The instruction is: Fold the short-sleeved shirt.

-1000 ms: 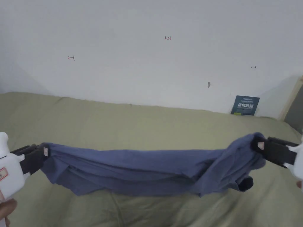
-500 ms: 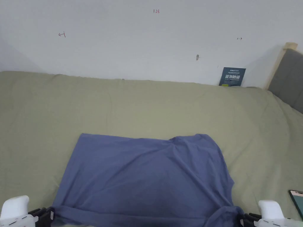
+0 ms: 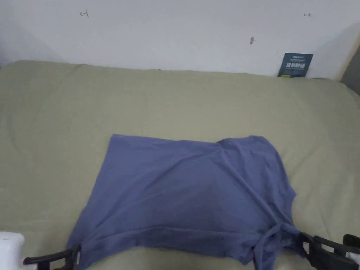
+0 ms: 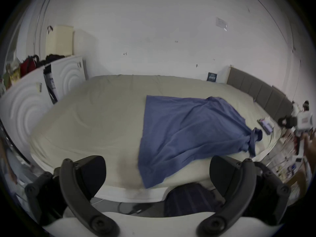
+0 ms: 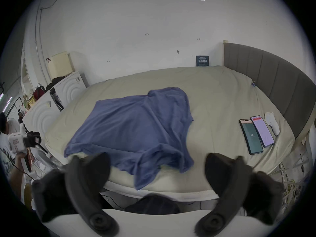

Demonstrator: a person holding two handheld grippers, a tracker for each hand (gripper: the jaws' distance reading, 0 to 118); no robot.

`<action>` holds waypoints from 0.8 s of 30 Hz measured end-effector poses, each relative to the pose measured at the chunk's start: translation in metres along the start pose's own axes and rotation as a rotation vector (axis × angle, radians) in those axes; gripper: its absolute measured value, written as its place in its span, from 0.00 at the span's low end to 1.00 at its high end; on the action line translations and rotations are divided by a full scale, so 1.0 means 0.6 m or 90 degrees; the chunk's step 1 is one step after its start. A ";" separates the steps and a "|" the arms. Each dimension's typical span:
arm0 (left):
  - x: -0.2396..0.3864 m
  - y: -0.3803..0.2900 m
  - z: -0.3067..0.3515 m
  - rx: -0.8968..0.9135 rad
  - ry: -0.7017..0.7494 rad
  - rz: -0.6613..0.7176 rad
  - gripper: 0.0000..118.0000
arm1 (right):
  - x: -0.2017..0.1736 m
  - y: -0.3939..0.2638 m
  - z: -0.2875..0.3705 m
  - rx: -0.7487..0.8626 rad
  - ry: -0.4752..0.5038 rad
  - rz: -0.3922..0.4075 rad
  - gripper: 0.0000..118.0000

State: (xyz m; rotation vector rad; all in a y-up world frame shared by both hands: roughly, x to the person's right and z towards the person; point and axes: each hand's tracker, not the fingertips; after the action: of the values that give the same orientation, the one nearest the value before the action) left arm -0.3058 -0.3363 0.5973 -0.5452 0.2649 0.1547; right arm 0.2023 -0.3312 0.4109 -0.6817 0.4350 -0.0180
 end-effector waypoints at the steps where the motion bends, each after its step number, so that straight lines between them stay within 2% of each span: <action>1: -0.003 -0.002 -0.003 -0.035 -0.004 0.011 0.69 | -0.013 -0.004 0.006 0.013 -0.009 -0.005 0.36; 2: -0.025 -0.011 -0.021 -0.061 -0.001 0.016 0.23 | -0.026 -0.008 0.006 0.009 -0.026 -0.006 0.01; 3: -0.033 -0.017 -0.033 -0.071 0.029 0.022 0.00 | -0.029 -0.017 -0.005 0.006 -0.045 -0.002 0.00; 4: -0.039 -0.023 -0.033 -0.072 0.054 0.020 0.00 | -0.032 -0.026 -0.007 0.015 -0.039 0.000 0.00; 6: -0.039 -0.025 -0.040 -0.112 0.009 0.048 0.00 | -0.040 -0.036 -0.016 -0.002 -0.015 0.006 0.00; 7: -0.043 -0.026 -0.044 -0.111 0.009 0.056 0.00 | -0.048 -0.041 -0.018 -0.004 -0.027 0.011 0.00; 8: -0.046 -0.027 -0.051 -0.104 0.012 0.045 0.06 | -0.051 -0.046 -0.023 -0.010 -0.030 0.014 0.00; 9: -0.048 -0.028 -0.060 -0.113 0.018 0.026 0.32 | -0.050 -0.050 -0.026 -0.015 -0.025 0.012 0.00; 10: -0.049 -0.025 -0.078 -0.125 0.023 0.011 0.87 | -0.048 -0.053 -0.030 -0.022 -0.021 0.005 0.00; 11: -0.051 -0.027 -0.100 -0.142 0.017 -0.002 1.00 | -0.059 -0.050 -0.029 -0.028 -0.026 0.004 0.00; 12: -0.048 -0.037 -0.119 -0.192 0.007 -0.014 0.97 | -0.059 -0.053 -0.034 -0.035 -0.026 0.000 0.00; 14: -0.040 -0.049 -0.144 -0.161 0.006 -0.048 0.97 | -0.058 -0.055 -0.040 -0.046 -0.034 -0.004 0.00; 18: -0.027 -0.070 -0.198 -0.229 0.000 -0.090 0.97 | -0.057 -0.055 -0.043 -0.061 -0.039 -0.018 0.00; 21: -0.015 -0.081 -0.228 -0.254 -0.015 -0.115 0.87 | -0.074 -0.049 -0.042 -0.073 -0.051 -0.017 0.00; 22: -0.011 -0.084 -0.231 -0.262 -0.016 -0.124 0.73 | -0.076 -0.049 -0.042 -0.076 -0.054 -0.017 0.00; 23: -0.009 -0.085 -0.234 -0.267 -0.013 -0.129 0.51 | -0.067 -0.046 -0.042 -0.081 -0.057 -0.020 0.00; 24: -0.013 -0.085 -0.237 -0.263 -0.012 -0.123 0.24 | -0.069 -0.046 -0.044 -0.086 -0.063 -0.022 0.00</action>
State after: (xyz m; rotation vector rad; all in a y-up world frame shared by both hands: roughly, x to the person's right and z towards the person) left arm -0.3314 -0.4553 0.5076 -0.9746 0.1595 0.0248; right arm 0.1579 -0.3623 0.4254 -0.8190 0.3313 0.0124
